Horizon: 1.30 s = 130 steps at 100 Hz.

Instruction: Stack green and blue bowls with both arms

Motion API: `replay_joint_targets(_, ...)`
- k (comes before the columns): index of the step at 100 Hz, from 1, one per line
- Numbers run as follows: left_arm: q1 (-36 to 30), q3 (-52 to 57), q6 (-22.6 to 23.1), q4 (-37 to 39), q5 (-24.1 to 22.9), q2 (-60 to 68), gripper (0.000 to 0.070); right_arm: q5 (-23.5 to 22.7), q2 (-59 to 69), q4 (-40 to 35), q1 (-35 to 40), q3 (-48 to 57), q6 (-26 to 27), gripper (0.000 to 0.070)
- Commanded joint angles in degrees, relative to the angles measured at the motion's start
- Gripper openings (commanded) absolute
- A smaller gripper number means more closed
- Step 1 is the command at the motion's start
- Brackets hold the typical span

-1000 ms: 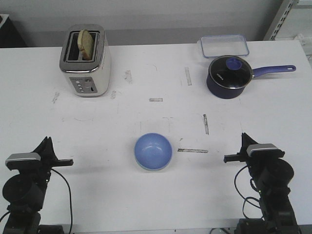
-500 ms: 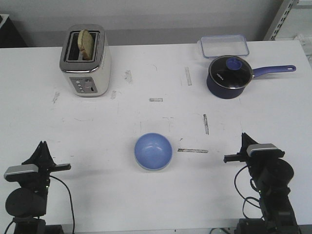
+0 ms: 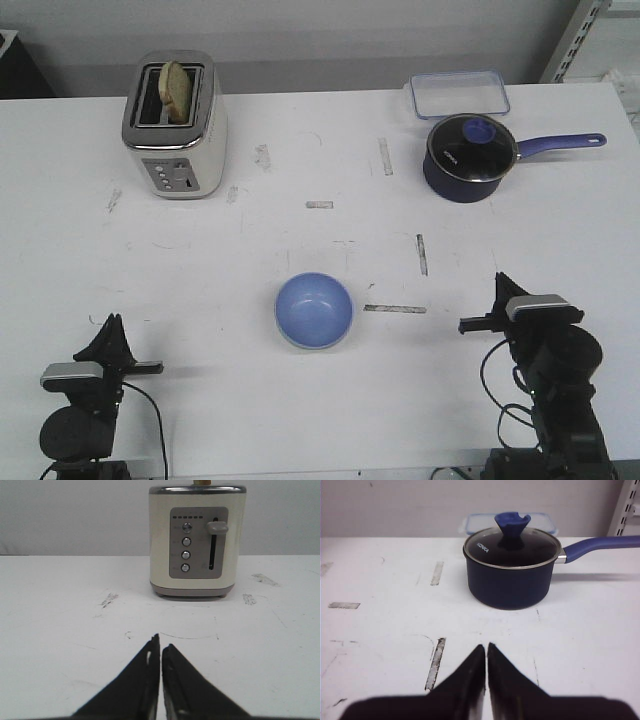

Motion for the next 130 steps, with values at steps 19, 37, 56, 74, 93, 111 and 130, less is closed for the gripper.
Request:
replay_joint_targets(19,-0.09,-1.22,0.33,2.12,-0.02,-0.22,0.0002,0.04,0.15,2.71,0.07,0.15,-0.24,0.0)
replay_joint_targets(37,-0.09,-1.22,0.31,2.12,-0.02,-0.22,0.0002,0.04,0.13,3.28,0.07,0.15,-0.24,0.0)
replay_joint_targets(56,-0.09,-1.22,0.33,2.12,-0.02,-0.22,0.0002,0.04,0.15,3.28,0.04,0.15,-0.24,0.0)
replay_joint_targets(74,-0.09,-1.22,0.33,2.12,-0.02,-0.22,0.0002,0.04,0.13,3.28,0.04,0.15,-0.24,0.0)
replay_joint_targets(93,-0.09,-1.22,0.33,2.12,-0.02,-0.22,0.0002,0.04,0.13,3.3,0.04,0.15,-0.24,0.0)
replay_joint_targets(111,-0.09,-1.22,0.33,2.12,0.0,-0.22,0.0002,0.04,-2.05,3.32,0.04,0.13,-0.2,0.0)
replay_joint_targets(130,-0.09,-1.22,0.31,2.12,-0.02,-0.22,0.0002,0.48,-5.05,3.54,0.35,-1.64,0.0,0.0)
